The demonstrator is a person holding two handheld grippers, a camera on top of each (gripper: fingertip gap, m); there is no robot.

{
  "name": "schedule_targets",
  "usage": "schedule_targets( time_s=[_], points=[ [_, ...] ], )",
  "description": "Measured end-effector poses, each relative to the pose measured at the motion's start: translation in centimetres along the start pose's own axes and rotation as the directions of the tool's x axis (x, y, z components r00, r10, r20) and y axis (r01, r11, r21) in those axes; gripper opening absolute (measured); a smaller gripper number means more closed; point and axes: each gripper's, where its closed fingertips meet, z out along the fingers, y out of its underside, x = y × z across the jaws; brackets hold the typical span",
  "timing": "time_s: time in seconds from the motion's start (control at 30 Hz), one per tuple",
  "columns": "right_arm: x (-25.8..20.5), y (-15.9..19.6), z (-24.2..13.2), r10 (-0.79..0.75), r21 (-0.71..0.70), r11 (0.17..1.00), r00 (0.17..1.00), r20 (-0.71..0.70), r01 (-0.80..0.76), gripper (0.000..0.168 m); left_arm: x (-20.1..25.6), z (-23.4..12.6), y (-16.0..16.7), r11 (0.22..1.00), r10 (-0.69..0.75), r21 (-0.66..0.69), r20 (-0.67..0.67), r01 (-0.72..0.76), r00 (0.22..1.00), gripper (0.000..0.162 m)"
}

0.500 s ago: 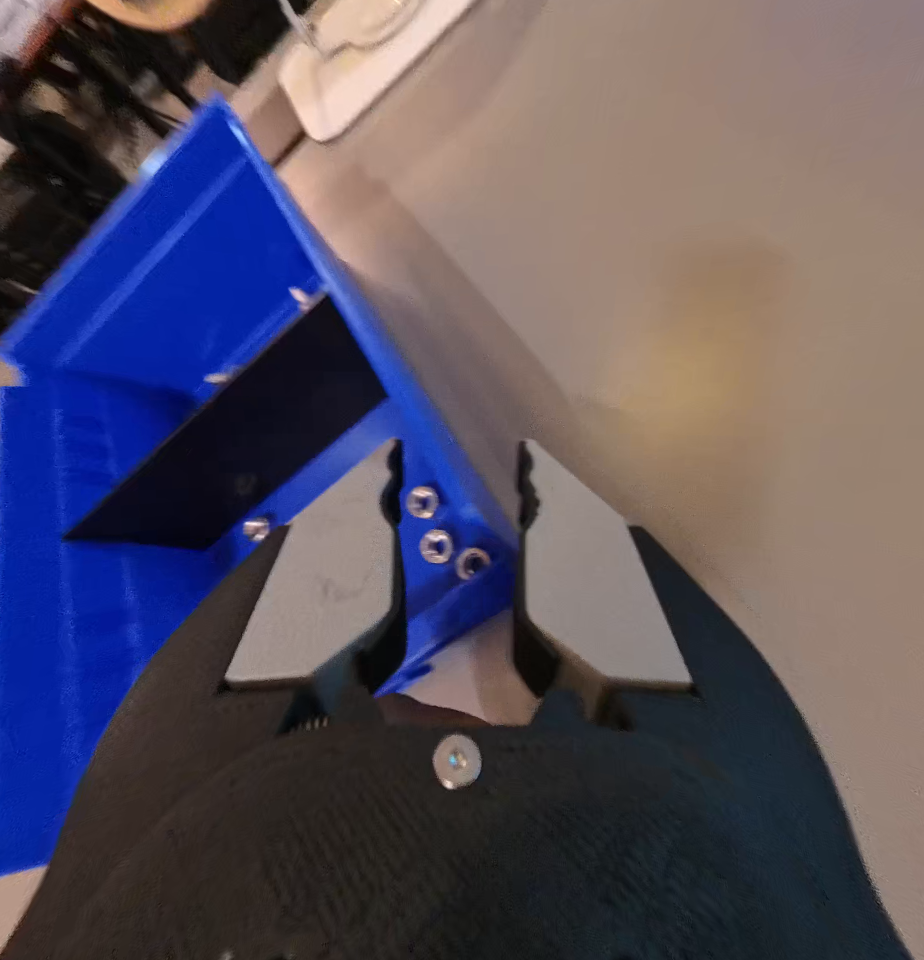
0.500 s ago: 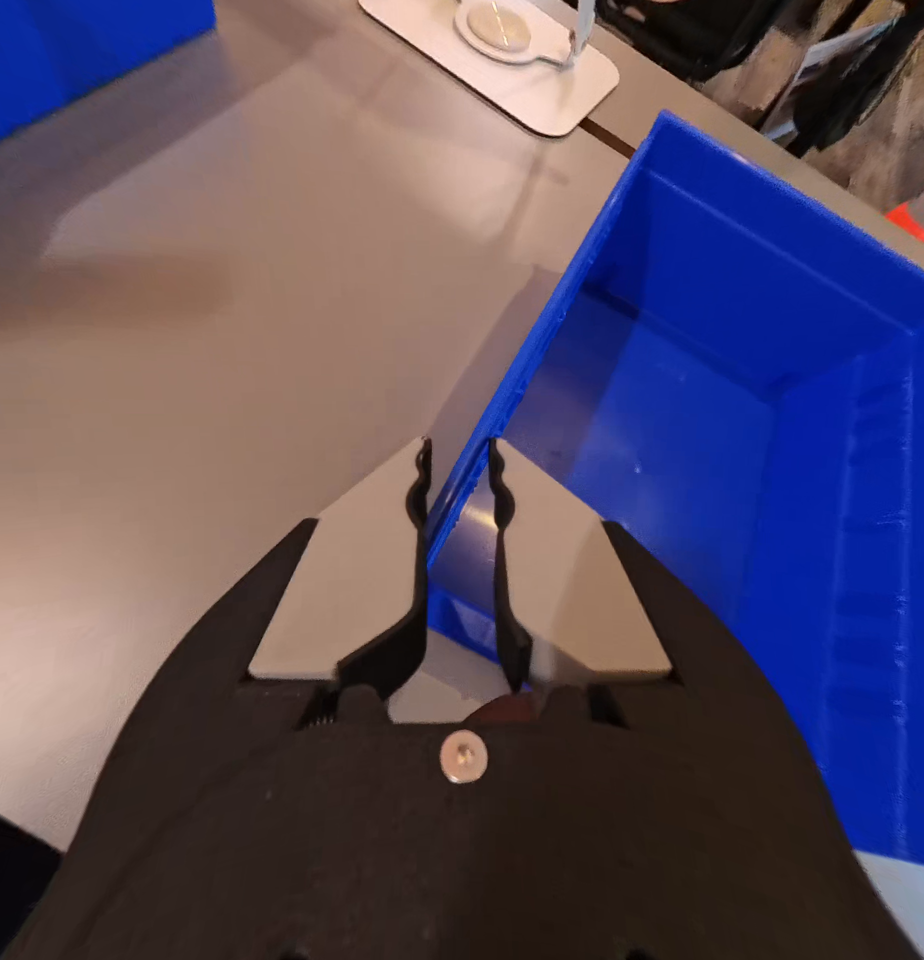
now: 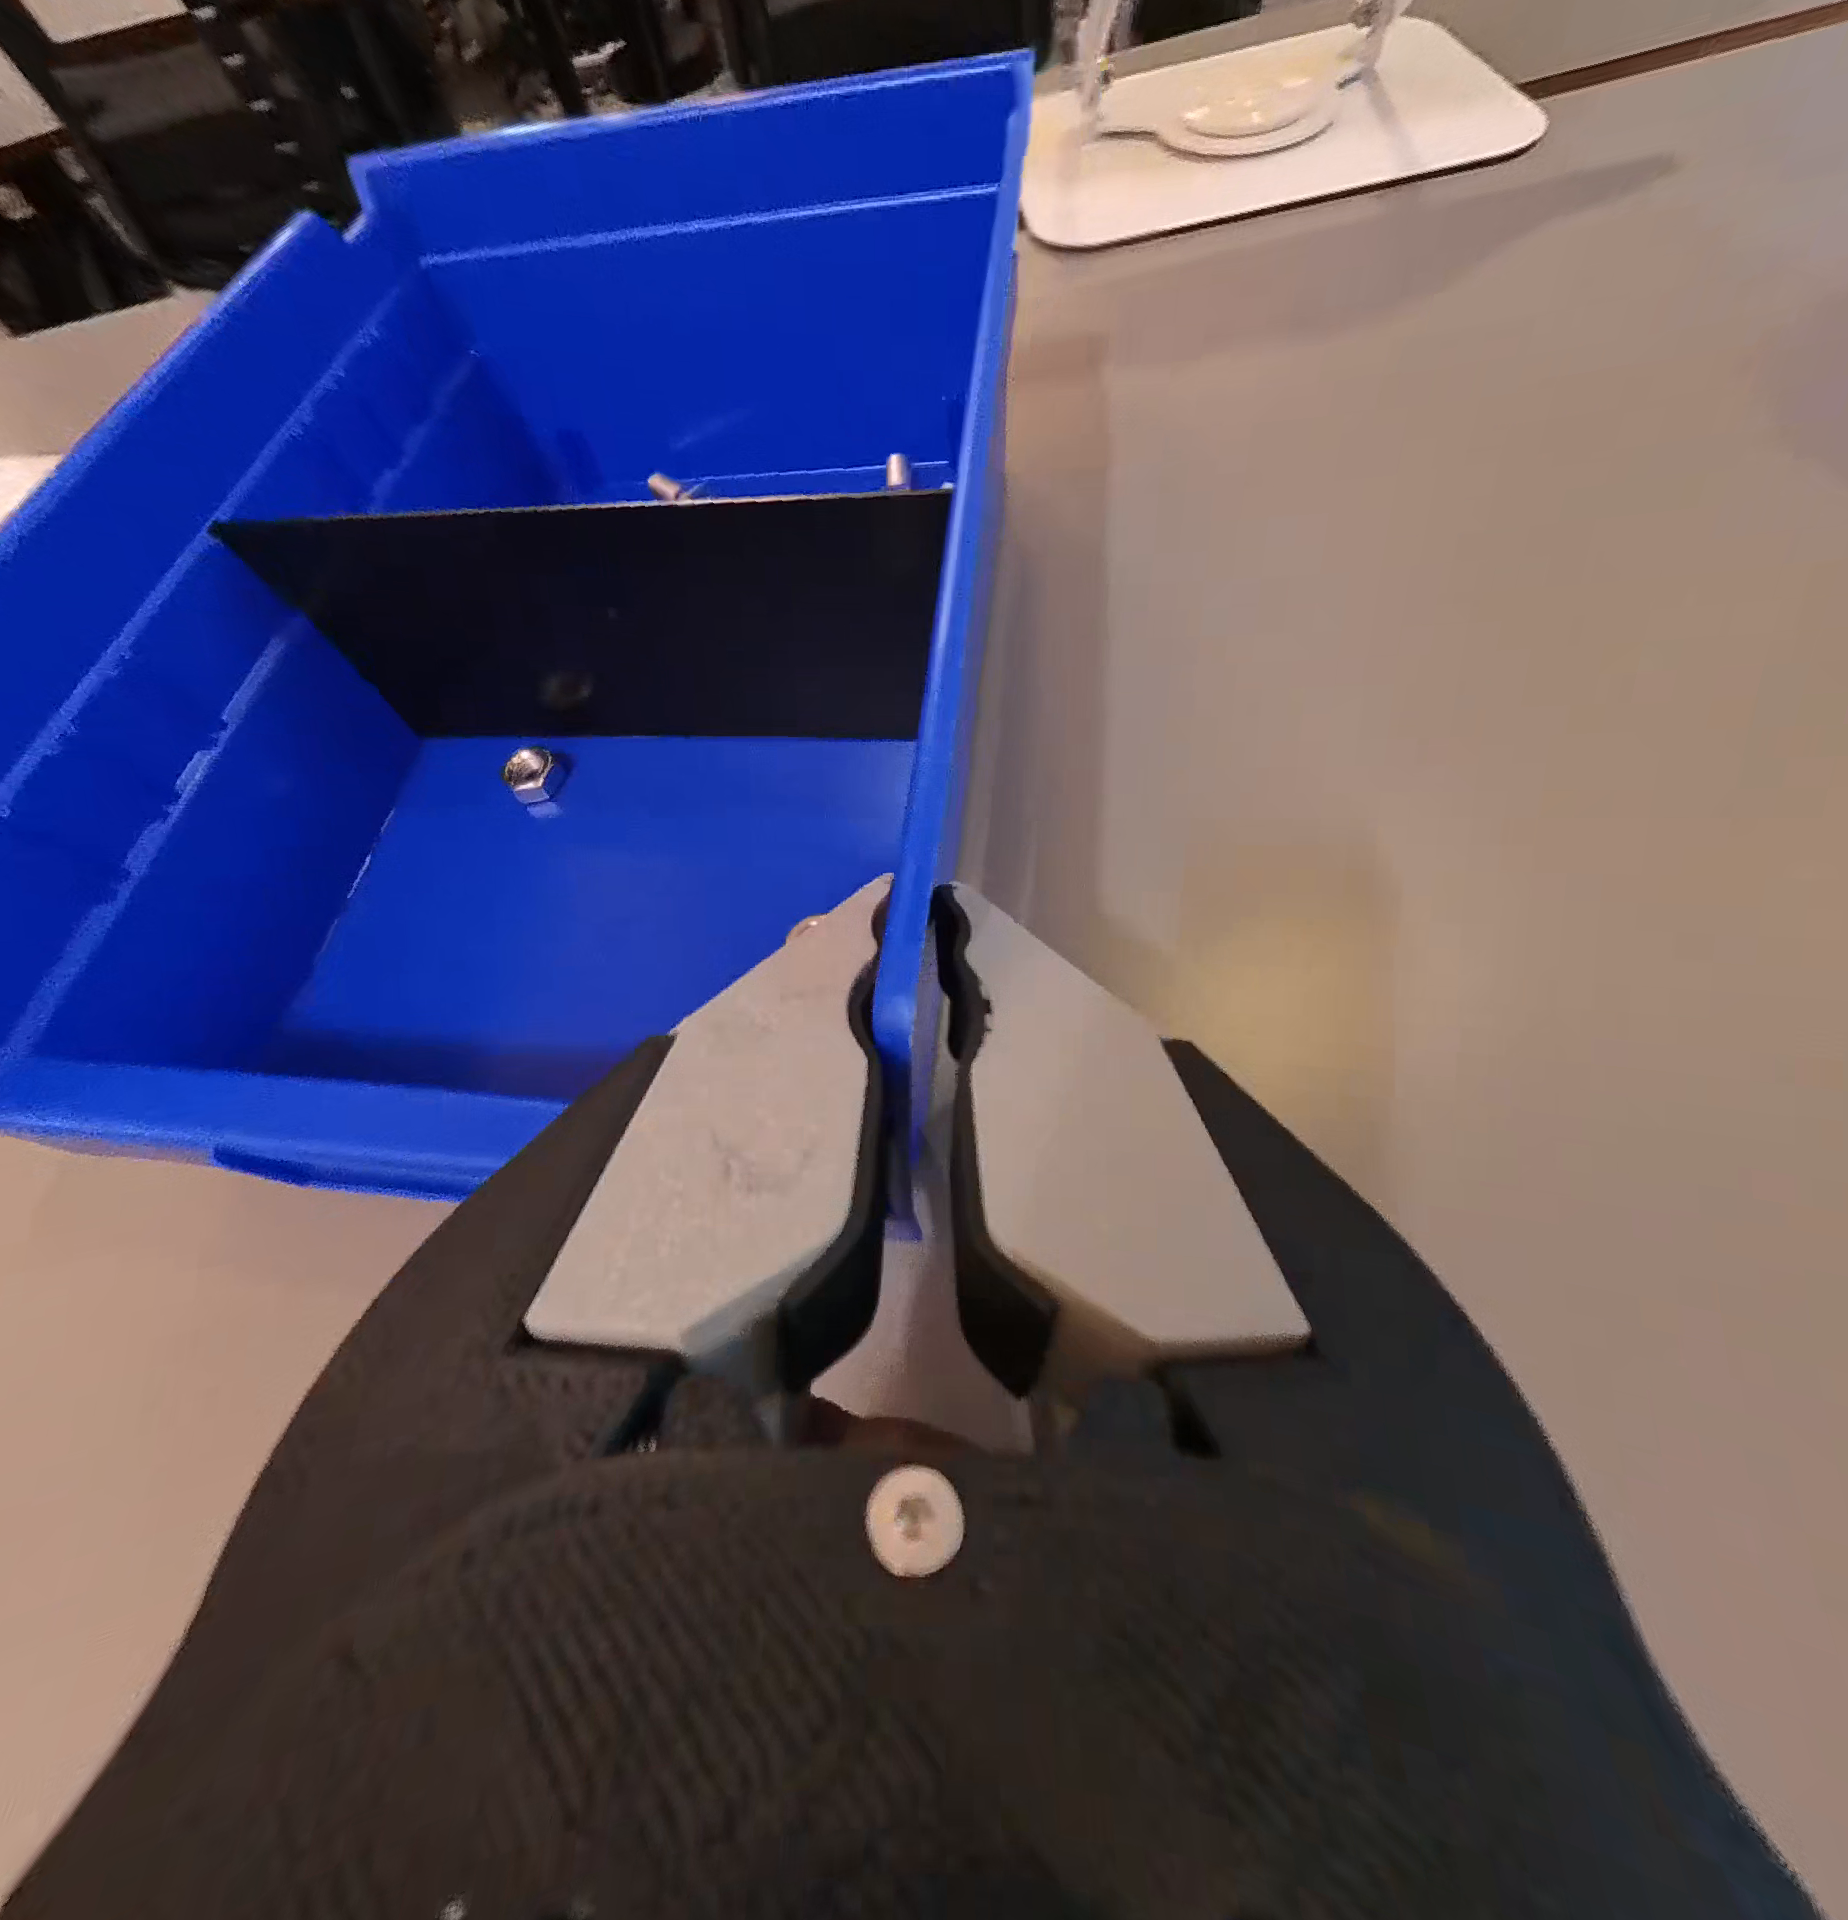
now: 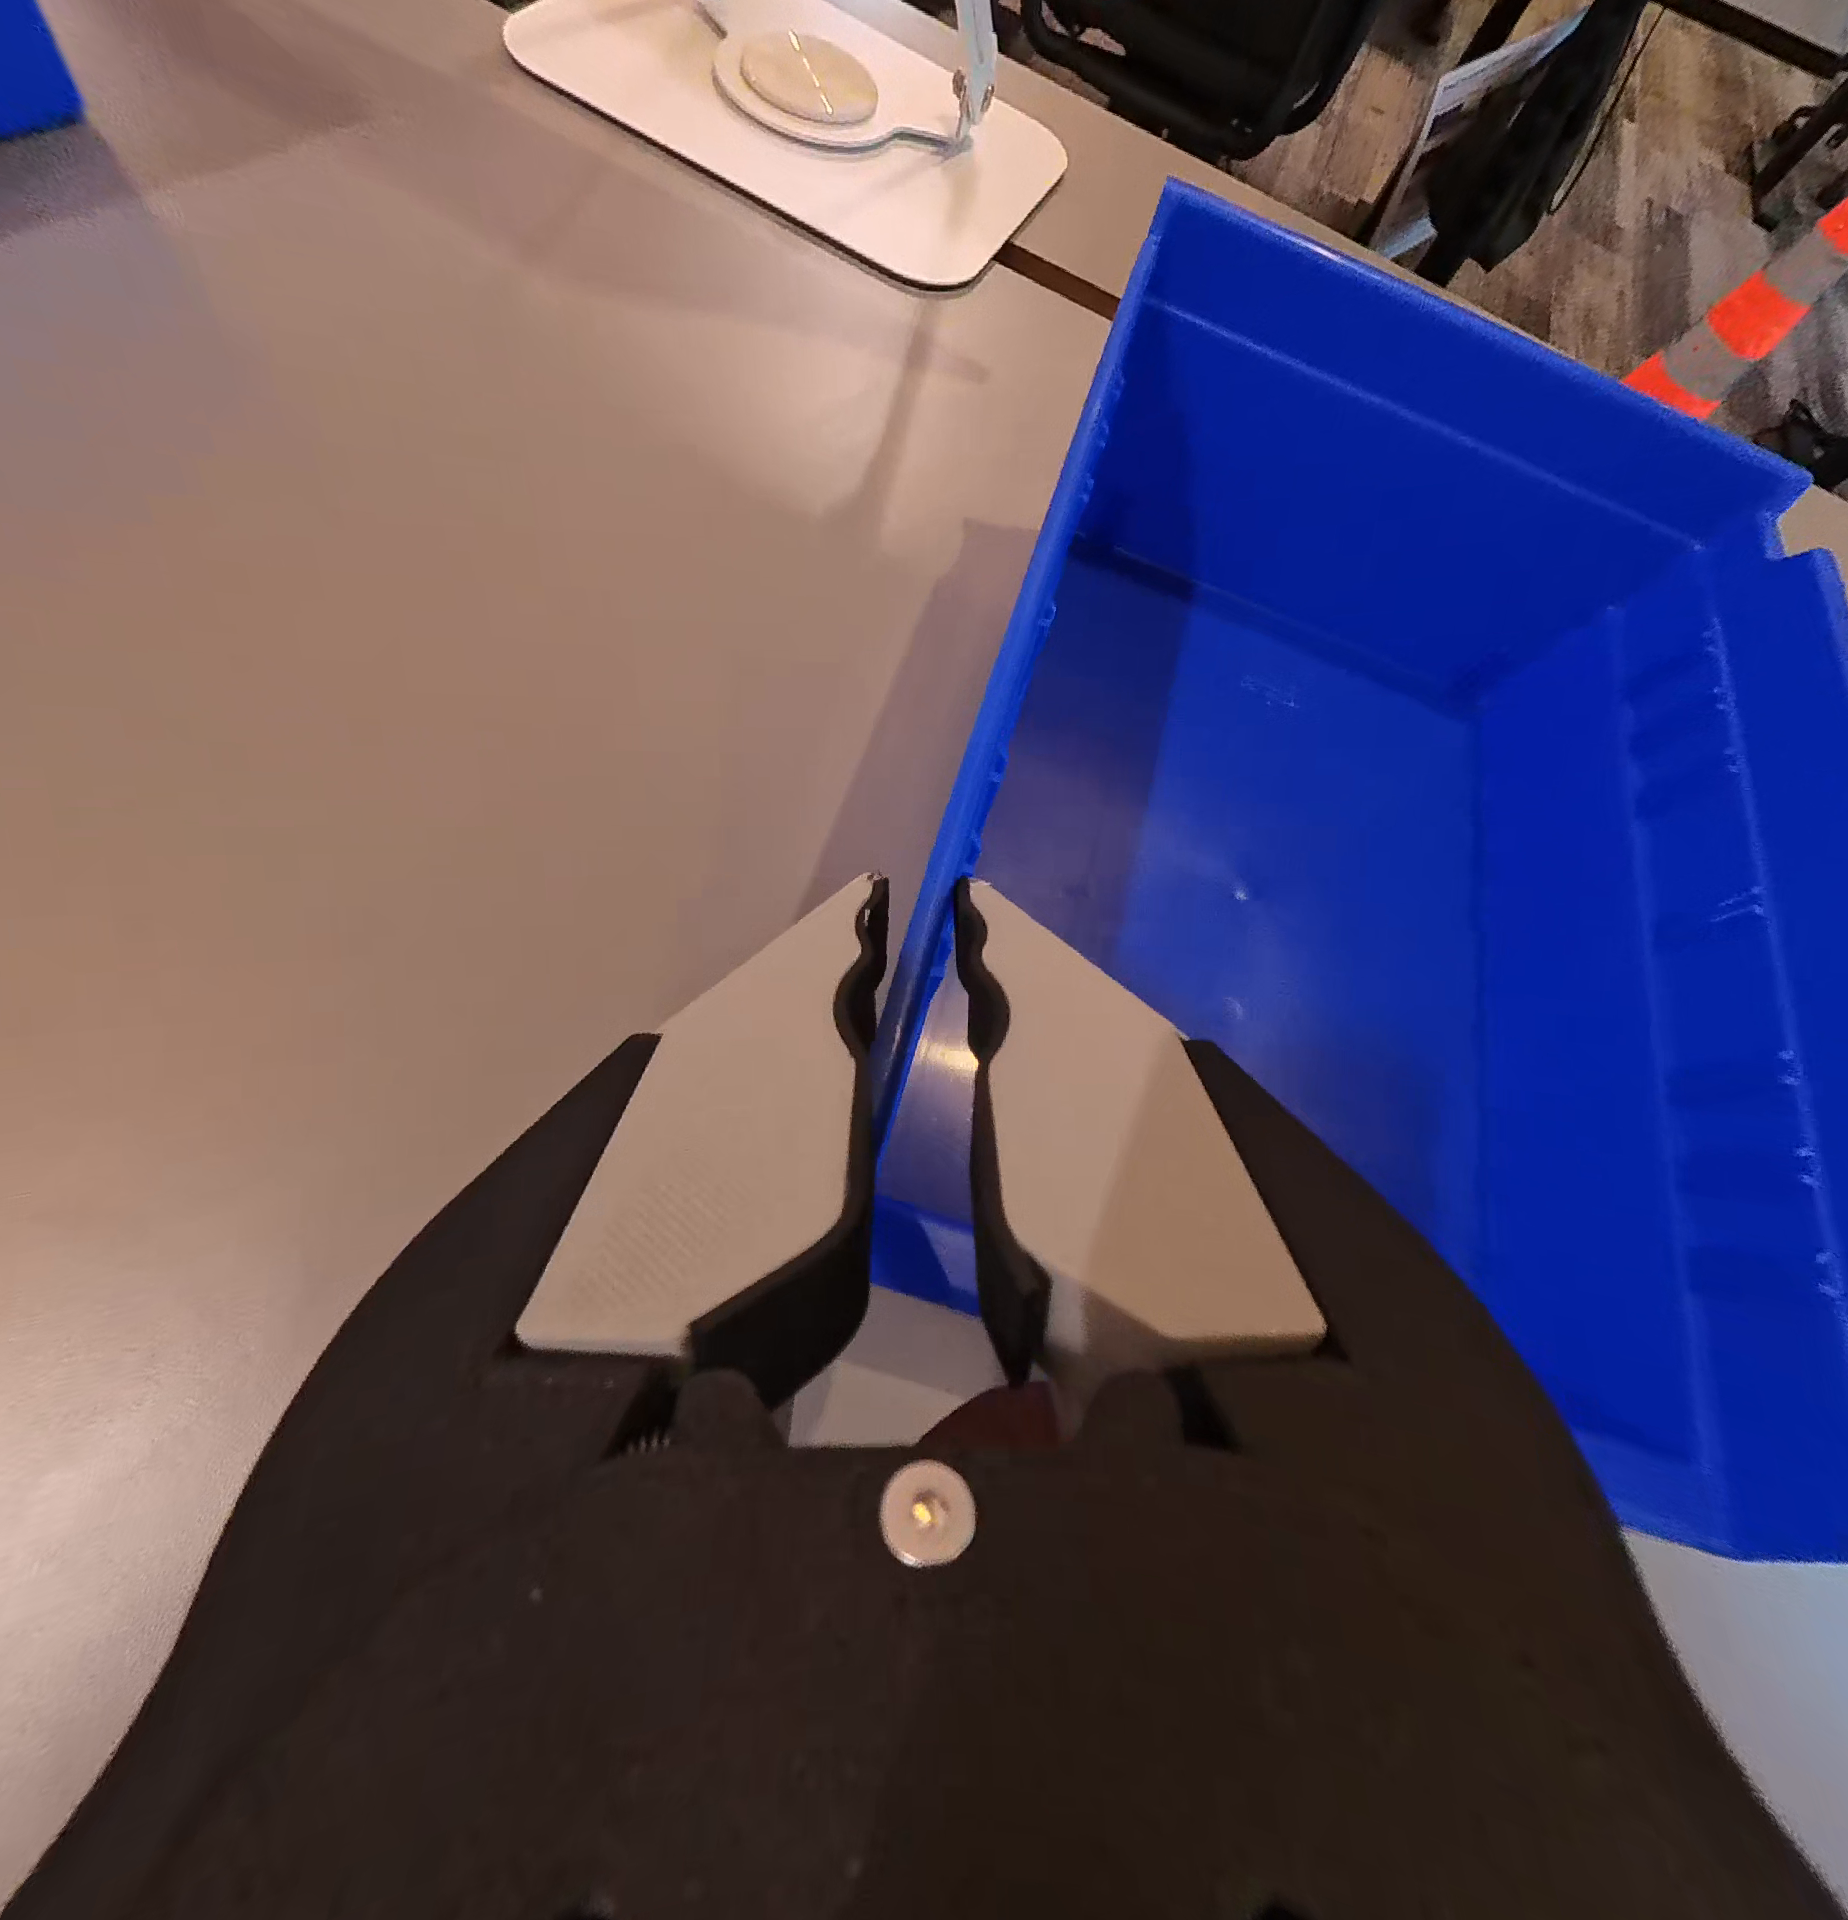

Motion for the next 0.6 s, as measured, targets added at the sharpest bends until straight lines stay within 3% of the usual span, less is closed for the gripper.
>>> schedule_targets(
  time_s=[0.13, 0.33, 0.47, 0.6],
  points=[
    [-0.6, -0.4, 0.3, 0.015, 0.016, 1.0, 1.0, 0.019, -0.015, 0.012, 0.2, 0.0, -0.1, 1.0, 0.013, 0.002, 0.076, -0.013, 0.997, 0.003],
    [-0.9, -0.5, 0.4, 0.019, 0.028, 0.999, 0.999, 0.038, -0.02, 0.014, 2.4, 0.9, -2.0, 0.997, 0.043, 0.064, 0.051, -0.047, 0.998, 0.006],
    [-1.3, -0.6, 0.3, 0.033, 0.052, 0.998, 0.995, 0.09, -0.038, 0.021, 2.9, 1.1, -2.6, 0.996, 0.044, 0.082, 0.009, -0.044, 0.999, 0.024],
    [-1.2, -2.3, -1.3, 0.031, 0.144, 0.989, 0.996, 0.078, -0.042, 0.029, 2.8, -1.1, -3.8, 0.991, 0.002, 0.133, -0.07, 0.007, 0.998, 0.045]
  ],
)
